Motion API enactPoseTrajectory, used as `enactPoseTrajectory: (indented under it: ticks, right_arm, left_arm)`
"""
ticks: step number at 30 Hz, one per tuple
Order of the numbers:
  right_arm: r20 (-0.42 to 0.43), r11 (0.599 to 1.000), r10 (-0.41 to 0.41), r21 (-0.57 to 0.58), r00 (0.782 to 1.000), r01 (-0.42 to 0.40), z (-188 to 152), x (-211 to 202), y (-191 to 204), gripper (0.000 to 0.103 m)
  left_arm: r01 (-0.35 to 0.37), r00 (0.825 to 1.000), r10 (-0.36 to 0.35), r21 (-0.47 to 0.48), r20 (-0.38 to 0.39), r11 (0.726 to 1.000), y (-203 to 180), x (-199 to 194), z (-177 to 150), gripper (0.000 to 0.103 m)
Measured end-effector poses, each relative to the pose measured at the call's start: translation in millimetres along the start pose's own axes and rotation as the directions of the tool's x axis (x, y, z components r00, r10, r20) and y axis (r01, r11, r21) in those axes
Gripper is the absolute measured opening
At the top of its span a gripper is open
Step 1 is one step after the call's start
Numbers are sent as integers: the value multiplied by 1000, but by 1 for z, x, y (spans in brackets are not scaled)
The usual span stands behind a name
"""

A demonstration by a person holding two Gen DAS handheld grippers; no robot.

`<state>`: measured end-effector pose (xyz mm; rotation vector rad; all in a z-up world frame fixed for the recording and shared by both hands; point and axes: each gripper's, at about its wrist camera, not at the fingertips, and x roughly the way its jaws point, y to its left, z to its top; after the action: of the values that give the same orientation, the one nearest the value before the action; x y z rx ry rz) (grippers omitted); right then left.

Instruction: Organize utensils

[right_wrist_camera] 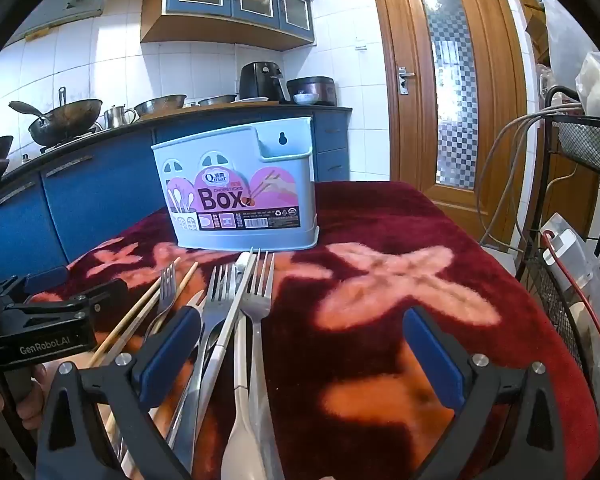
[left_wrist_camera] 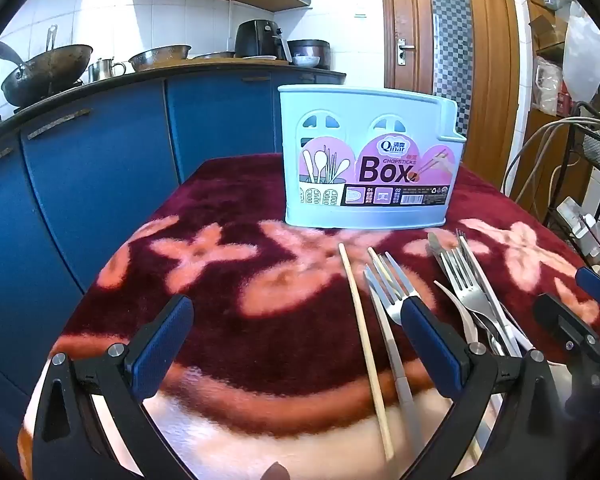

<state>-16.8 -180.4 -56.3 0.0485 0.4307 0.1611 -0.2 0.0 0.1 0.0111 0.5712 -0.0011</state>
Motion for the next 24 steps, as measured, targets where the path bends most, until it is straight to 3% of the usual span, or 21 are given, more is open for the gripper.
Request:
enactPoseTrajectory:
  ticks: [24]
  right_arm:
    - [4, 1000, 1, 0, 1000, -1, -1, 0, 0, 103]
  left_arm:
    - [-1, 1000, 1, -3, 13, 1000, 2, -6, 1, 103]
